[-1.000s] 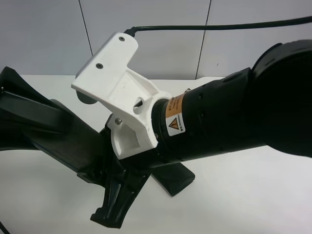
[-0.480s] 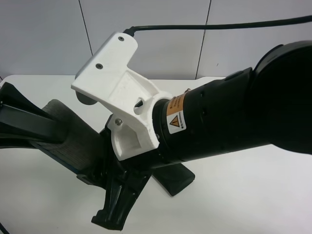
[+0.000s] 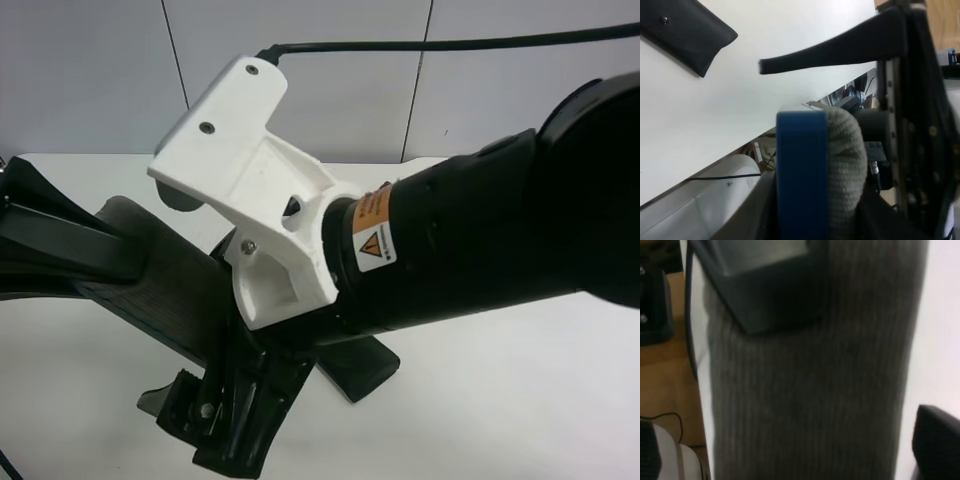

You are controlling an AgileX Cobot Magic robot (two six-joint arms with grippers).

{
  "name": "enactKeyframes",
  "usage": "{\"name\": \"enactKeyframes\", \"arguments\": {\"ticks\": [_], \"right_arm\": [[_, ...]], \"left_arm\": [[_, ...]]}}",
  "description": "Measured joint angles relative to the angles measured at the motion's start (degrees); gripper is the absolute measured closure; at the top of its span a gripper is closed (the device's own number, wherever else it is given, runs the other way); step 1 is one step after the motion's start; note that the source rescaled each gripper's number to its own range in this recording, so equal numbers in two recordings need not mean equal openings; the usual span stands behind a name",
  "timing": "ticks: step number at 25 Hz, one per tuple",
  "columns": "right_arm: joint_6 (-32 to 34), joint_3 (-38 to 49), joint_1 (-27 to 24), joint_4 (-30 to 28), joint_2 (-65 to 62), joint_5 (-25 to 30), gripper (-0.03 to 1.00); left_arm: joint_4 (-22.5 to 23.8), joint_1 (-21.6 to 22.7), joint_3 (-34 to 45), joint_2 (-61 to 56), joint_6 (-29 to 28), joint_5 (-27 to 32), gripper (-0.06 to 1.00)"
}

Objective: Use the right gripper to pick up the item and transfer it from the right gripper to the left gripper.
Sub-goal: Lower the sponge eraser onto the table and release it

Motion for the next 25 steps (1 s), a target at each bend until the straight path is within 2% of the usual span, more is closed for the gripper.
{"name": "enactKeyframes", "arguments": {"ticks": [6, 9, 13, 22, 25], "right_arm": [[0.5, 0.0, 0.0, -0.1, -6.7, 8.8, -0.02], [2.9, 0.0, 0.0, -0.4, -10.8, 15.1, -0.02], [8.6, 0.0, 0.0, -2.3, -16.4, 24.4, -0.02], [25.4, 0.0, 0.0, -10.5, -28.0, 50.2, -0.02], [29.1, 0.0, 0.0, -13.2, -32.2, 52.5, -0.02]], "left_arm": [[0.0, 0.0, 0.0, 0.0, 0.0, 0.0, 0.94], [0.0, 0.0, 0.0, 0.0, 0.0, 0.0, 0.94], [0.0, 0.0, 0.0, 0.0, 0.0, 0.0, 0.94], [0.0, 0.0, 0.0, 0.0, 0.0, -0.1, 0.94], [0.0, 0.0, 0.0, 0.0, 0.0, -0.4, 0.94]]}}
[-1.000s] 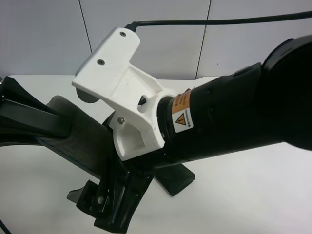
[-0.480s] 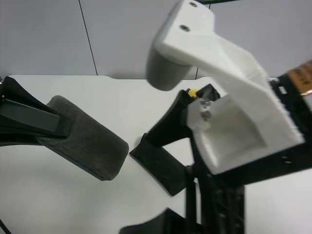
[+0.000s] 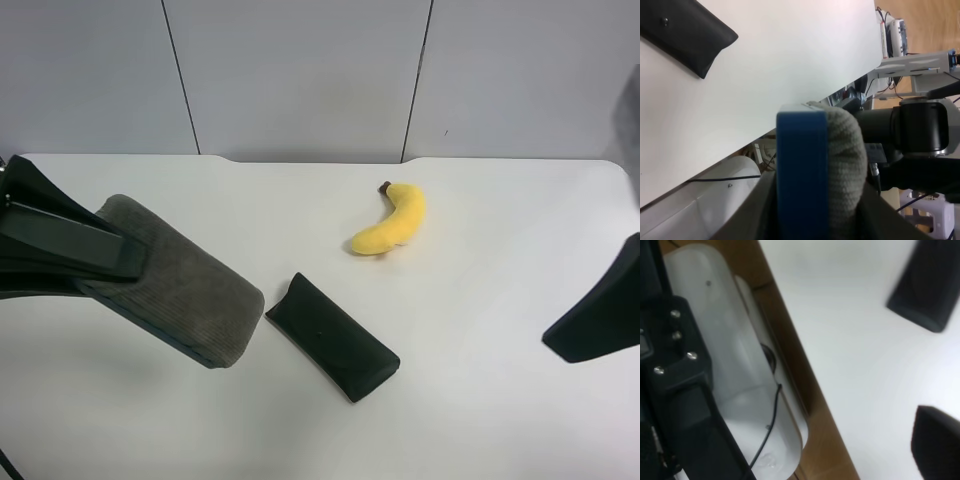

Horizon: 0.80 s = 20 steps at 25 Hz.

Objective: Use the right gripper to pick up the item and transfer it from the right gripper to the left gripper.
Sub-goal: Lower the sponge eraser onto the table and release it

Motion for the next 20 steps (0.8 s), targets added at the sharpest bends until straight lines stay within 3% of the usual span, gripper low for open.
{"name": "enactKeyframes", "arguments": {"ticks": [4, 11, 17, 20], "right_arm": [[3.1, 1.8, 0.0, -4.4, -8.0, 0.0, -0.02], [8.3, 12.7, 0.0, -9.7, -24.5, 0.3, -0.02], [9.0, 18.9, 0.0, -10.0, -32.8, -6.8, -0.02], [8.8, 20.2, 0.0, -10.0, -33.2, -7.3, -0.02]], "left_arm": [[0.0, 0.0, 0.0, 0.0, 0.0, -0.4, 0.94], [0.0, 0.0, 0.0, 0.0, 0.0, -1.0, 0.94], [0.0, 0.0, 0.0, 0.0, 0.0, -1.1, 0.94], [0.0, 0.0, 0.0, 0.0, 0.0, -1.3, 0.94]]}}
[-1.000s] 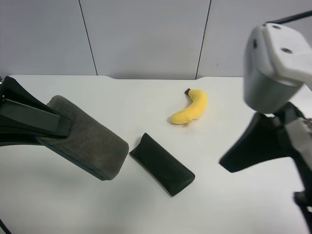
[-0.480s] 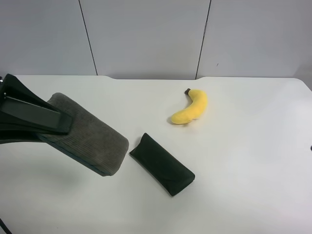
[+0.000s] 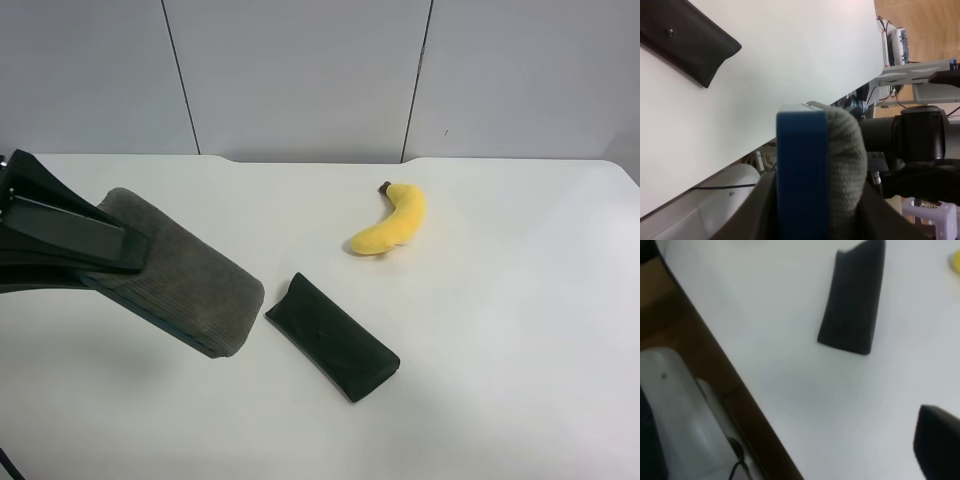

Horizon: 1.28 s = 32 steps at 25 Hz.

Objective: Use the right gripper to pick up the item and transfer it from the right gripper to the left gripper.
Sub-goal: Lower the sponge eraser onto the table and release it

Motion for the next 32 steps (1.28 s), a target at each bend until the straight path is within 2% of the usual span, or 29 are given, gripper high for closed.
{"name": "enactKeyframes", "arguments": {"ticks": [12, 14, 16, 19, 26, 29, 32], "right_arm": [[-0.9, 0.2, 0.0, 0.0, 0.0, -0.3, -0.02], [-0.9, 0.2, -1.3, 0.1, 0.0, -0.3, -0.02], [-0.9, 0.2, -4.4, 0.2, 0.0, -0.3, -0.02], [-0.9, 0.2, -12.2, 0.2, -0.7, -0.3, -0.02], [-0.9, 0.2, -34.5, 0.1, -7.5, -0.4, -0.02], [-0.9, 0.2, -41.8, 0.1, -9.6, -0.4, -0.02], [-0.9, 0.2, -46.4, 0.1, -11.8, -0.5, -0.02]], "left_arm": [[0.0, 0.0, 0.0, 0.0, 0.0, -0.2, 0.94], [0.0, 0.0, 0.0, 0.0, 0.0, -0.2, 0.94], [0.0, 0.0, 0.0, 0.0, 0.0, -0.2, 0.94], [0.0, 0.0, 0.0, 0.0, 0.0, -0.2, 0.94], [0.0, 0.0, 0.0, 0.0, 0.0, -0.2, 0.94], [0.0, 0.0, 0.0, 0.0, 0.0, -0.2, 0.94], [0.0, 0.0, 0.0, 0.0, 0.0, -1.1, 0.94]]}}
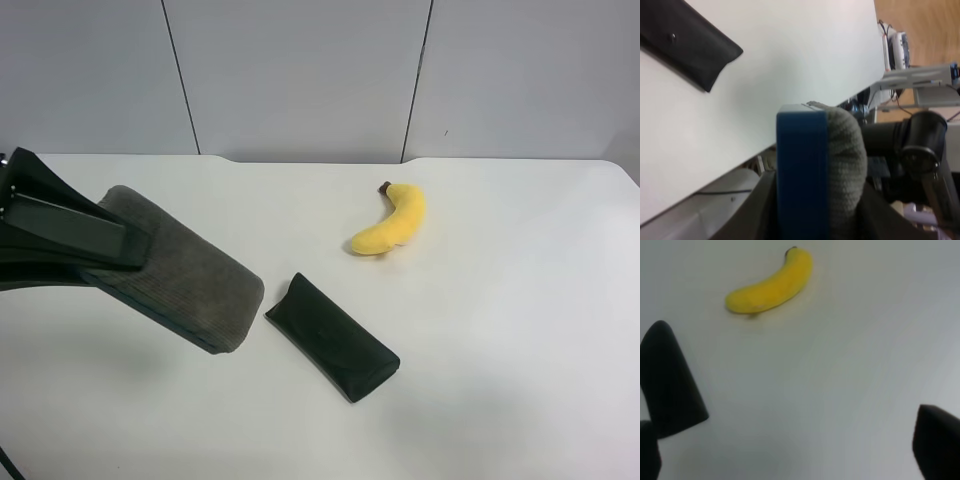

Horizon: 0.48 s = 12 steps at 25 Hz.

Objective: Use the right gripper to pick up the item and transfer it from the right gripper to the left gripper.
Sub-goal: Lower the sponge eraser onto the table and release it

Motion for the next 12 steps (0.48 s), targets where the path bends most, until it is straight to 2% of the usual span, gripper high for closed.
{"name": "enactKeyframes", "arguments": {"ticks": [3, 7, 12], "right_arm": [[0.0, 0.0, -2.2, 0.0, -1.0, 0.0, -0.02], [0.0, 0.0, -2.4, 0.0, -1.0, 0.0, -0.02], [0.0, 0.0, -2.4, 0.0, -1.0, 0.0, -0.03]], "left_arm": [[0.0, 0.0, 0.0, 0.0, 0.0, -2.0, 0.94], [0.0, 0.0, 0.0, 0.0, 0.0, -5.7, 0.94], [0.5, 0.0, 0.0, 0.6, 0.9, -13.1, 0.94]]}}
